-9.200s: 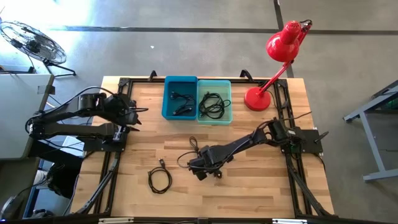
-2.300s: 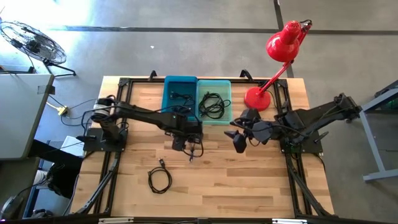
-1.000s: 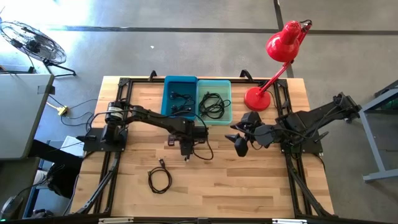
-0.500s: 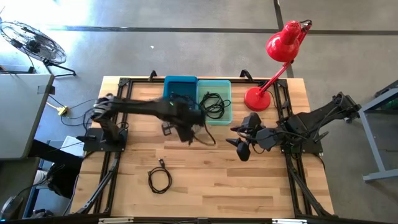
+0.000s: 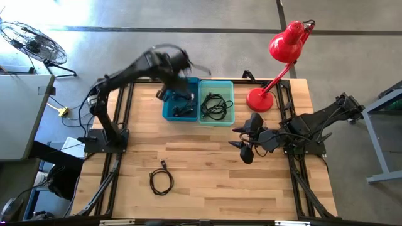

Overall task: Pick & Place USB Port
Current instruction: Put the black USB cable into the blue bin

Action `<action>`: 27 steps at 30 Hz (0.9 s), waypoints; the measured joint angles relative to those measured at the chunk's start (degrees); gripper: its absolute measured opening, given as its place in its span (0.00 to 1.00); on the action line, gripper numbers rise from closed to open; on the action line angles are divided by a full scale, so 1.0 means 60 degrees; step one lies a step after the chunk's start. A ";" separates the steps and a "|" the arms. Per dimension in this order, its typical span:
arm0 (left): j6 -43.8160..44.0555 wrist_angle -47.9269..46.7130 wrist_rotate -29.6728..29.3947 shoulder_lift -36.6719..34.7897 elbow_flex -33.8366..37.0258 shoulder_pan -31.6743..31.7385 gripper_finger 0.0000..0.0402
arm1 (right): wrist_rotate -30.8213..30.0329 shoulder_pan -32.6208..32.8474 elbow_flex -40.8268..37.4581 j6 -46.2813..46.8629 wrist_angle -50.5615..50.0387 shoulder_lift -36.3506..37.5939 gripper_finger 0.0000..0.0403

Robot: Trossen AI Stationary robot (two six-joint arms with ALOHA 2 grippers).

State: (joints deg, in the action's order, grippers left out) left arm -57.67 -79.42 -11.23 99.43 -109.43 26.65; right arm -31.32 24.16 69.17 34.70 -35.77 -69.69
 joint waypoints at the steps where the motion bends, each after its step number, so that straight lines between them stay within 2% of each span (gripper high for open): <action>1: 0.0378 0.0081 0.0565 -0.0007 0.0120 0.0433 0.00 | 0.0002 0.0000 0.0000 -0.0072 0.0005 0.0000 0.62; 3: 0.1016 0.0223 0.1549 0.0007 0.0407 0.1245 0.00 | 0.0002 0.0000 0.0000 -0.0257 0.0007 0.0000 0.62; 6: 0.1958 0.0556 0.2339 0.0004 0.0932 0.2099 0.00 | -0.0197 -0.0067 0.0000 -0.0496 0.0009 0.0000 0.62; 10: 0.2186 0.0999 0.3180 0.0201 0.1859 0.2620 0.00 | -0.0797 -0.0274 0.0000 -0.1082 0.0024 0.0000 0.62; 13: 0.2038 0.1659 0.3826 0.0303 0.2539 0.2621 0.00 | -0.1125 -0.0523 0.0000 -0.1485 0.0098 0.0000 0.62; 19: 0.1656 0.2677 0.3961 0.0742 0.3499 0.2430 0.00 | -0.0995 -0.1145 0.0000 -0.1743 0.0091 0.0007 0.62; 27: 0.1348 0.3258 0.3784 0.1693 0.3629 0.2369 0.00 | -0.0860 -0.1710 0.0000 -0.1865 0.0091 0.0011 0.62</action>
State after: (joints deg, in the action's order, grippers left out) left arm -49.58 -59.88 11.47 109.59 -87.65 40.86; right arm -36.48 13.90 69.17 23.51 -35.22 -69.63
